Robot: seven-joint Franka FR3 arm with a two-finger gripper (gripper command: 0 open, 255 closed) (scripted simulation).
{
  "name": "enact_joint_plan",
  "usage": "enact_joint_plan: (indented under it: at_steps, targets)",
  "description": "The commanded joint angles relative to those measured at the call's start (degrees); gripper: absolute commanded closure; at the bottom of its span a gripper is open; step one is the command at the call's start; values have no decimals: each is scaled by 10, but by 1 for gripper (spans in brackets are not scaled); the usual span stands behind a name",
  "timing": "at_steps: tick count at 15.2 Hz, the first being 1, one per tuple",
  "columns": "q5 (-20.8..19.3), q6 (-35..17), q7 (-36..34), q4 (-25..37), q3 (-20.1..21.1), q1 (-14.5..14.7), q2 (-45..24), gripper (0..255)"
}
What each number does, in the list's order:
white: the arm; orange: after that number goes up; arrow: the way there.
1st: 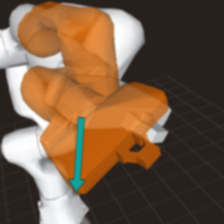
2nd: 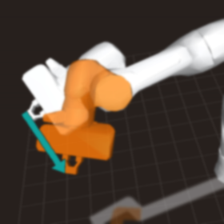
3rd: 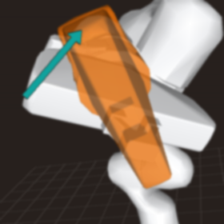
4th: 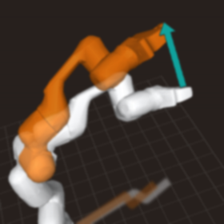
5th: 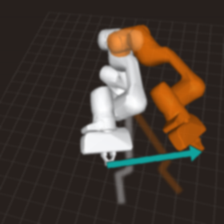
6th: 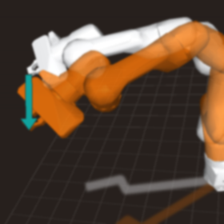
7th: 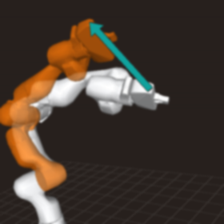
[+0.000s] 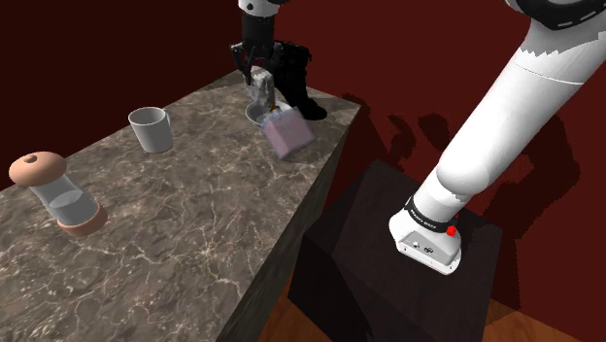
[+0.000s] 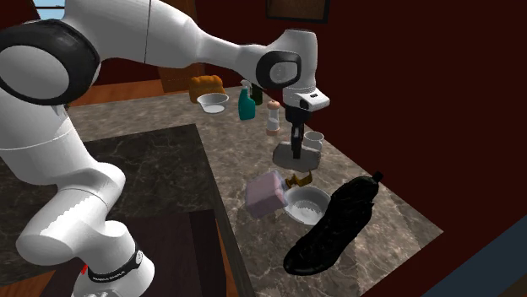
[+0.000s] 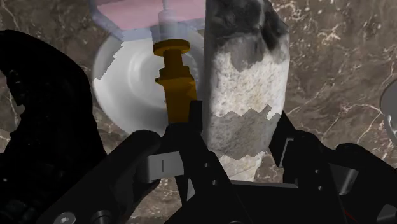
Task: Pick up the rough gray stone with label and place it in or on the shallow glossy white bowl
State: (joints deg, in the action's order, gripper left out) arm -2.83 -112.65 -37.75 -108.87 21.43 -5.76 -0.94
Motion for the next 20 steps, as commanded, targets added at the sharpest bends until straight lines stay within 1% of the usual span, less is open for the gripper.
enact_joint_plan:
  at_steps: [1,6,20]
  targets:
    - [2,2,28,2,-13,-13,1,255]
    - [4,8,89,17,-42,-44,-5,255]
    - [-8,-95,78,-60,-42,-43,-33,255]
